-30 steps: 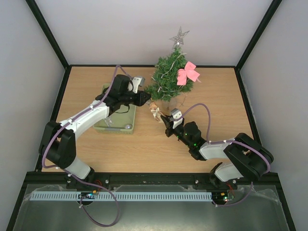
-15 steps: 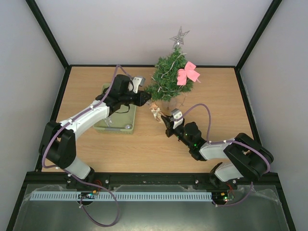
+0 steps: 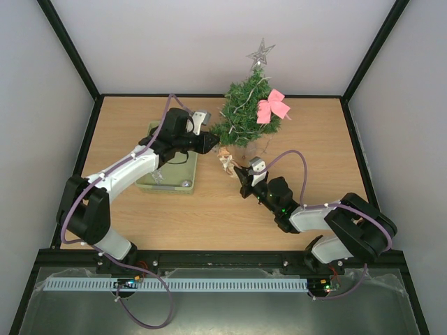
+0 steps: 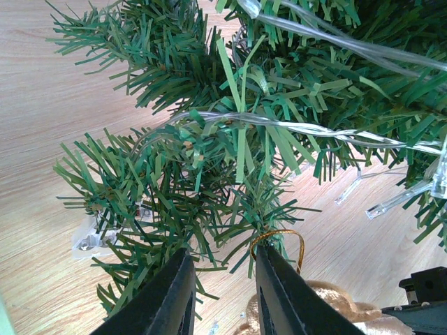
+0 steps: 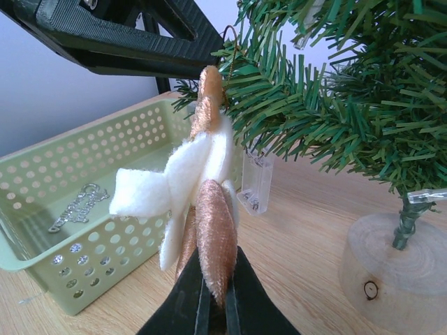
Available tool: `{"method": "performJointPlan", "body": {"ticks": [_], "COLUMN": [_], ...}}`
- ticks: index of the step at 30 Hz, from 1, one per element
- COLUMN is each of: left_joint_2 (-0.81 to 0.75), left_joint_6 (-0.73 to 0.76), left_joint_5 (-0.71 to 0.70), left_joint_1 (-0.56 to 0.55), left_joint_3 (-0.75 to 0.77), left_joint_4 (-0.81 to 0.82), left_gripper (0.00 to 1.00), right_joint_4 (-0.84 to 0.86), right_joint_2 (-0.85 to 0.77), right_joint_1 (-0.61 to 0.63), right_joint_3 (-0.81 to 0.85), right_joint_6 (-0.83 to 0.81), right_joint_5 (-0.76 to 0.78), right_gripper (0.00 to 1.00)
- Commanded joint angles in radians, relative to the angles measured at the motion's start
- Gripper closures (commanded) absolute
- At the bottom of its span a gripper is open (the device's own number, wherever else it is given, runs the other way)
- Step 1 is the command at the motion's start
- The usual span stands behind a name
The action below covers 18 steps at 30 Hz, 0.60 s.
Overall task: Decorate the small christmas tree
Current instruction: Hang the decoration item on the Christmas tree.
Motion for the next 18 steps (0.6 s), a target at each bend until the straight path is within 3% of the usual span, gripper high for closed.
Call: {"method": "performJointPlan", "body": {"ticks": [1, 14, 18], "left_joint_2": [-0.009, -0.007, -0.003], "left_joint_6": [0.011, 0.012, 0.012], "left_joint_5": [-0.005, -0.003, -0.004], "left_joint_1": [-0.005, -0.007, -0.008], "left_joint_3": [0.027, 0.033, 0.035], "left_joint_4": [0.006, 0.007, 0.008], "left_gripper": [0.73, 0.73, 0.73], "right_joint_4": [0.045, 0.071, 0.069], "right_joint_2": [0.015, 0.053, 0.048], "right_joint_1": [-0.005, -0.012, -0.012], "right_joint_3": [-0.002, -0.018, -0.018], "right_joint_6": [0.018, 0.040, 0.034], "right_joint_5": [0.029, 0.038, 0.041], "right_gripper": [0.98, 0.97, 0.87]}}
